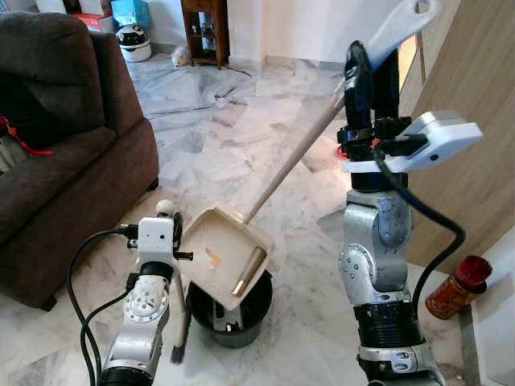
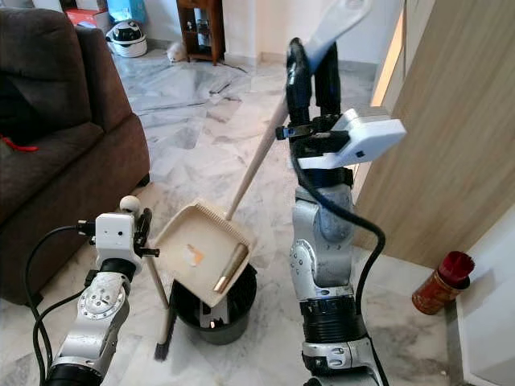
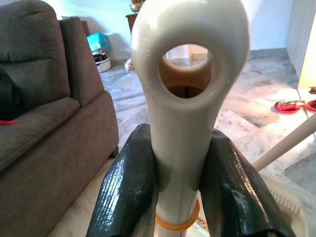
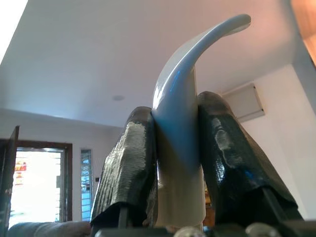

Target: Sweep floor

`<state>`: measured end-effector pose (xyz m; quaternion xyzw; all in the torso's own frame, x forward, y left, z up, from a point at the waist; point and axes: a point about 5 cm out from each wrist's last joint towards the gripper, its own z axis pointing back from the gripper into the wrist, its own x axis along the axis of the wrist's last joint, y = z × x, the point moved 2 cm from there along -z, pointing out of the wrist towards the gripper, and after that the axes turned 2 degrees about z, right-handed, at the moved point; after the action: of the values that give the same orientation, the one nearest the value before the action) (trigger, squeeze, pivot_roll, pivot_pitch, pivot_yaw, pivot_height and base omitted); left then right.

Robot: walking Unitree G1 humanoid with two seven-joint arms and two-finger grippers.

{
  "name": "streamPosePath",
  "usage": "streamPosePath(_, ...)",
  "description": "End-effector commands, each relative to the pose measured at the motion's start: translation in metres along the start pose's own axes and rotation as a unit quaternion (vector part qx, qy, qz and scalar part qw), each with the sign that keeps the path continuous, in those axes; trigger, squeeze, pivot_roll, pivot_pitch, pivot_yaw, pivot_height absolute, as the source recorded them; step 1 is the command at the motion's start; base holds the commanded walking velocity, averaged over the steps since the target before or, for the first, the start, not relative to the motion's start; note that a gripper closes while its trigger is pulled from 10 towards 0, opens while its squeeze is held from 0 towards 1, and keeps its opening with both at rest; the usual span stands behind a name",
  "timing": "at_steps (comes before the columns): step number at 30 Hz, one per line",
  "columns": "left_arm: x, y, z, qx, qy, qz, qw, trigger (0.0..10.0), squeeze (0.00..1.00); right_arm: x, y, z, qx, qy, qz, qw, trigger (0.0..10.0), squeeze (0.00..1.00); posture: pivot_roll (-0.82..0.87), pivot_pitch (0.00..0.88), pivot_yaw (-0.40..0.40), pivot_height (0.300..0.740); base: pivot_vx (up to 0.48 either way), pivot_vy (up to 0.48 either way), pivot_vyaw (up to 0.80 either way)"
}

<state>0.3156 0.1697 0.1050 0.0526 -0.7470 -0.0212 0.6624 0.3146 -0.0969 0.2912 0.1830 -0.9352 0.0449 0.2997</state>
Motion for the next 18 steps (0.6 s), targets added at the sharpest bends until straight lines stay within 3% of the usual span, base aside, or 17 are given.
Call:
streamPosePath(1,0.0141,0.0004,-0.0034,-0.004,-0.034,-0.007,0.999,10.0,0.00,0.0210,0.0090,-0.0104,0.016,-0.058,0.002,0.998,10.0,0.00,0.12,0.035,0.037,0.740,0.000,0.000,0.00)
streamPosePath(18,0.0145,0.0006,-0.0040,-0.004,-0.036,-0.008,0.999,10.0,0.00,0.0303,0.0163,-0.0127,0.027,-0.091,0.054,0.994,10.0,0.00,0.12,0.035,0.039,0.740,0.000,0.000,0.00)
